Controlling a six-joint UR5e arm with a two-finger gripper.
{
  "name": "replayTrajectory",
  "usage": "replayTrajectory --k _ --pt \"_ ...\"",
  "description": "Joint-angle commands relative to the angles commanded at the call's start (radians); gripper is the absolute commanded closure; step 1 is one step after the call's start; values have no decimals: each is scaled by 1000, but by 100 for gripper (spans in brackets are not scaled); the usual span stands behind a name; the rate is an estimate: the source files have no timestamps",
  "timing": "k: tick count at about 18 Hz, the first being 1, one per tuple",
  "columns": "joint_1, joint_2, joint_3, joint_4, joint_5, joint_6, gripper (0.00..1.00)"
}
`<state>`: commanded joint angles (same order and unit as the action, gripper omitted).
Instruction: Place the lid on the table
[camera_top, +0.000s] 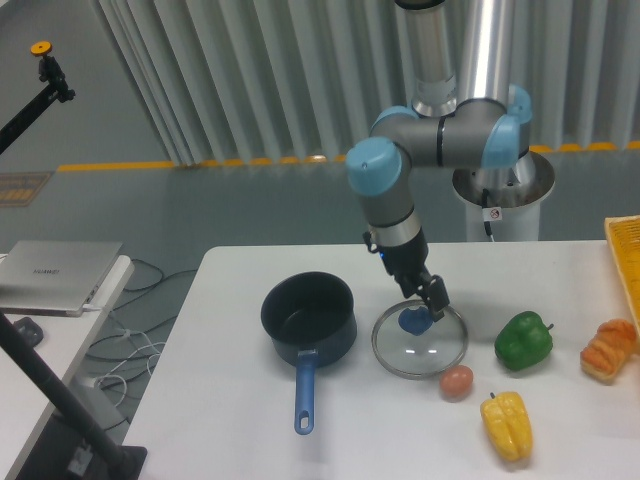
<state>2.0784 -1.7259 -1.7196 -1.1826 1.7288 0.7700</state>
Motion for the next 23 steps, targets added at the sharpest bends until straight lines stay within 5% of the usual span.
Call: replayTrajectory --k 5,9,19,23 --pt "91 66 3 -37 -31 116 3" --pt "156 89 57 -141 -51 186 1" --pt "357 109 109 -282 -77 469 1" --pt "434 111 124 -293 -78 609 1"
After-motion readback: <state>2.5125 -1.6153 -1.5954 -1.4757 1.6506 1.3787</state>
